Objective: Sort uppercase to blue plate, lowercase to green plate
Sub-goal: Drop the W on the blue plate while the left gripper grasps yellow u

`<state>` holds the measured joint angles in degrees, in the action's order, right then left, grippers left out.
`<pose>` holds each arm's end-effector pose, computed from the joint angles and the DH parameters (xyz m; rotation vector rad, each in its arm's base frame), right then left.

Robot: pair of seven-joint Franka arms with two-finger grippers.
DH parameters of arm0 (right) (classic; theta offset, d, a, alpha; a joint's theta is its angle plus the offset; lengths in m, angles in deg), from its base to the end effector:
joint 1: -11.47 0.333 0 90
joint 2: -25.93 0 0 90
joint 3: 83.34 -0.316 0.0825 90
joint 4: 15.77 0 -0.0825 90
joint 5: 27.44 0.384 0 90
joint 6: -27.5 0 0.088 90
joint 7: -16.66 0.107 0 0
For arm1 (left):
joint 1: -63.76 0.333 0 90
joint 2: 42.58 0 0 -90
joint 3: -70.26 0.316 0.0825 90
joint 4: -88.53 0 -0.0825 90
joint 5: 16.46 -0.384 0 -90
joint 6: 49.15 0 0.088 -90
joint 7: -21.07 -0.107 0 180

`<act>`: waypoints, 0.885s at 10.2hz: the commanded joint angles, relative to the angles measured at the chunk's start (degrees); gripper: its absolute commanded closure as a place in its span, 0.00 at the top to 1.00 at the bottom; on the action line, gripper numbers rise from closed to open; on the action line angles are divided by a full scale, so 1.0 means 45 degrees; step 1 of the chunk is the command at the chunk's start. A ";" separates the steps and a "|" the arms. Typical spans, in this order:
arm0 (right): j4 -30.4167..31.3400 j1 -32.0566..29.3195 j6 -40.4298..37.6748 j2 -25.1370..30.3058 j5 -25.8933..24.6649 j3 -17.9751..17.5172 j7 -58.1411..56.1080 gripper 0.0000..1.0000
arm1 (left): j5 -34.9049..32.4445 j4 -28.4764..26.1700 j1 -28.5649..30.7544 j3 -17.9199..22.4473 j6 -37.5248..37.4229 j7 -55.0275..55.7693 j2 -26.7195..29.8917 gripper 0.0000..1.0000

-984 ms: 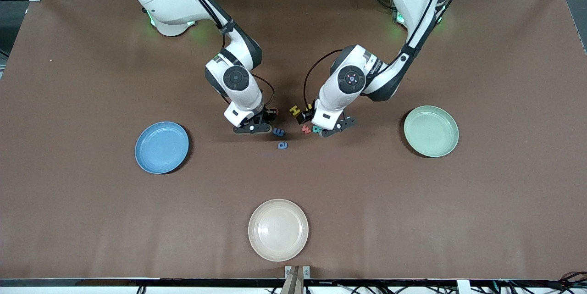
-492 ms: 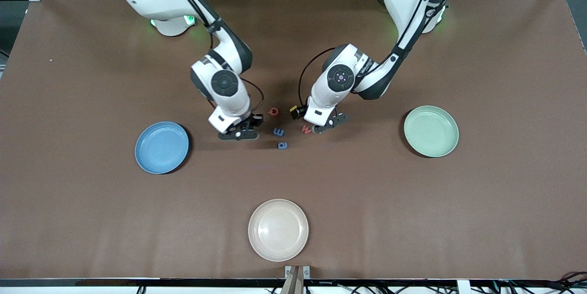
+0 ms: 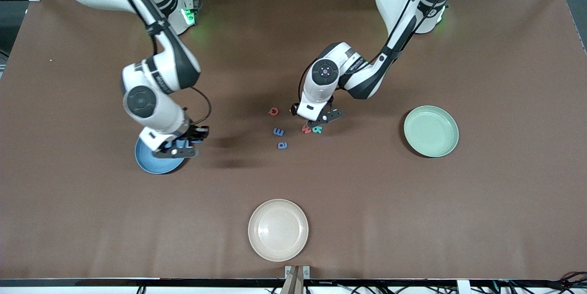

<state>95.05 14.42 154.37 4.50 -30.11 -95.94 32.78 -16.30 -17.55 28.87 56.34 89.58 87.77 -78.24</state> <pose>0.5895 0.1566 0.2902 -3.1185 -0.0129 0.1451 0.4265 -0.4752 0.1901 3.0388 0.5465 -0.2167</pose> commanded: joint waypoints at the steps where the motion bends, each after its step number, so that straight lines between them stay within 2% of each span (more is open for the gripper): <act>1: 0.0237 -0.1197 -0.0166 0.0153 0.0652 -0.0170 -0.1448 0.00 | -0.0641 0.0235 -0.0352 0.0144 -0.0301 0.0840 -0.0181 1.00; 4: 0.0295 -0.1825 -0.0207 -0.0139 0.0634 -0.0130 -0.1726 0.00 | -0.1168 0.0119 -0.0372 0.0144 -0.0321 0.0881 -0.0201 1.00; 5: 0.0334 -0.1981 -0.0168 -0.0256 0.0634 -0.0130 -0.1726 0.00 | -0.1305 0.0099 -0.0372 0.0144 -0.0321 0.0862 -0.0201 0.97; 6: 0.0354 -0.2021 -0.0167 -0.0296 0.0595 -0.0111 -0.1726 0.21 | -0.1615 0.0079 -0.0372 0.0125 -0.0321 0.0861 -0.0201 0.91; 7: 0.0373 -0.2176 -0.0187 -0.0296 0.0537 -0.0111 -0.1707 0.53 | -0.1696 0.0079 -0.0372 0.0125 -0.0321 0.0861 -0.0220 0.87; 8: 0.0373 -0.2255 -0.0264 -0.0277 0.0536 -0.0111 -0.1687 1.00 | -0.1697 0.0060 -0.0372 0.0125 -0.0321 0.0861 -0.0220 0.82; 9: 0.0354 -0.2236 -0.0284 -0.0122 0.0536 -0.0111 -0.1610 1.00 | -0.1697 0.0040 -0.0391 0.0125 -0.0321 0.0861 -0.0201 0.77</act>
<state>96.35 5.41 153.35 2.86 -28.32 -95.71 26.01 -22.11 -17.70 27.71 56.56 88.79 89.94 -79.03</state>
